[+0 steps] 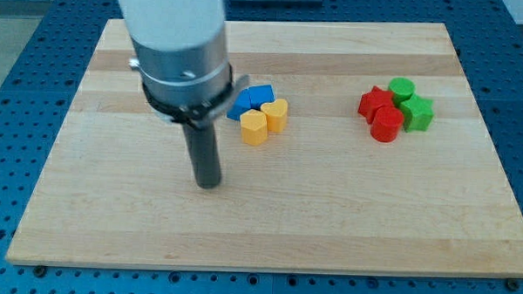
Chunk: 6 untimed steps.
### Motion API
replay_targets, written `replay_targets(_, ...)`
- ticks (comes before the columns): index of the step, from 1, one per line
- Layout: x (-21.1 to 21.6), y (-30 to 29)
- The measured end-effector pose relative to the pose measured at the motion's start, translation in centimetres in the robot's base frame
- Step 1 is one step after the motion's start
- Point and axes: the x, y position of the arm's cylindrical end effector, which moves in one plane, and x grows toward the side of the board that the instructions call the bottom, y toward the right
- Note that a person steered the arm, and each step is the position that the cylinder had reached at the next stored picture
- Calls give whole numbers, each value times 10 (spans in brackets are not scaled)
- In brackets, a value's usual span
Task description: Push the yellow hexagon slightly right
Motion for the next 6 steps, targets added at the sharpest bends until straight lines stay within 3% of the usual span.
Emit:
replay_targets(2, -65, -14)
replay_targets(6, -67, 54)
